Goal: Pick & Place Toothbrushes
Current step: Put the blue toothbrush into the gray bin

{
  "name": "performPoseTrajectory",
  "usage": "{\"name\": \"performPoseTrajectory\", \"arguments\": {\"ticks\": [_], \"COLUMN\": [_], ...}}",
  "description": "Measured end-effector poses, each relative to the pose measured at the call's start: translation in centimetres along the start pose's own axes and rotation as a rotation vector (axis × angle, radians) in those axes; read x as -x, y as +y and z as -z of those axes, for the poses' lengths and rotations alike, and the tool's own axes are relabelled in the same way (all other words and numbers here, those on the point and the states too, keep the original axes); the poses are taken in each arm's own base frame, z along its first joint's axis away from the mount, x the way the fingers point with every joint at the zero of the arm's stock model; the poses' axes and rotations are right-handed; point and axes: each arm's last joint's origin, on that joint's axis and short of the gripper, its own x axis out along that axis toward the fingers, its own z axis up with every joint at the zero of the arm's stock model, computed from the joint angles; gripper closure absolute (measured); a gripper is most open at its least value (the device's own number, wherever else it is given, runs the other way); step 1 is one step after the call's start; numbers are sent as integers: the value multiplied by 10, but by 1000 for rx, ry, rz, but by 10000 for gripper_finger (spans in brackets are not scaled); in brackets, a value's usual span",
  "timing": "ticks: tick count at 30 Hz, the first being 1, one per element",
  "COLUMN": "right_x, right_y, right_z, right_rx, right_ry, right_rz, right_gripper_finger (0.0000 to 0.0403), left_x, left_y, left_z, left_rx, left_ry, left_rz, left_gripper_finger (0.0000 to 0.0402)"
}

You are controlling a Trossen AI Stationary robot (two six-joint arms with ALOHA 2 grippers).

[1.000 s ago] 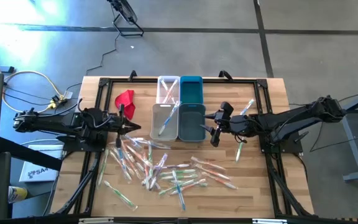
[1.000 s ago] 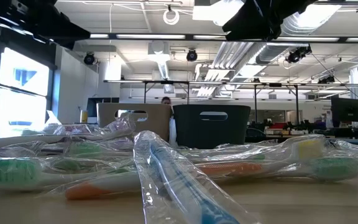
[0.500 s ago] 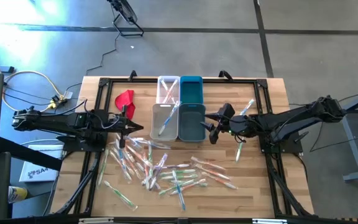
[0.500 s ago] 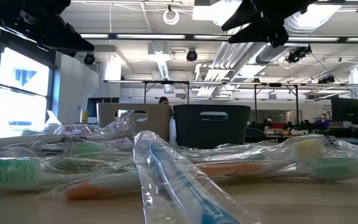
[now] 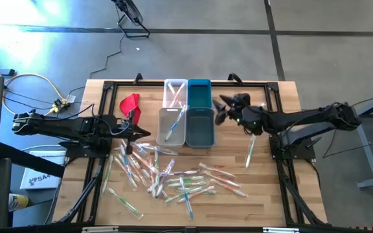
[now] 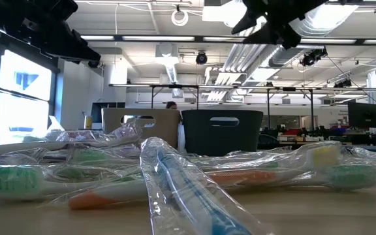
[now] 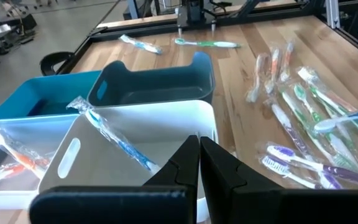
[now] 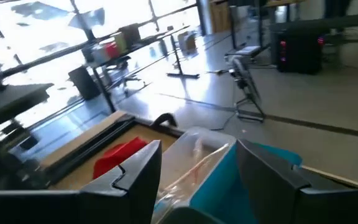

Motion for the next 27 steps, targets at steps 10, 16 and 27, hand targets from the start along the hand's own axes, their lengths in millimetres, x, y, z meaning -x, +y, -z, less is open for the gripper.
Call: {"name": "performPoseTrajectory", "arguments": {"ticks": [10,16,27], "right_x": [-33,-42,-58], "right_y": [-56,-65,-55], "right_z": [-6,-18,-24], "right_rx": [-203,-259,-176], "right_ry": [34,112,304], "right_rz": [288,223,276], "right_gripper_finger": [206,234,317], "left_x": [0,0,0], "left_y": [0,0,0], "left_z": [0,1,1], "left_rx": [-34,-49,-49], "left_ry": [3,8,9], "left_rz": [-3,-2,-1], "left_gripper_finger": [391,391,391]}}
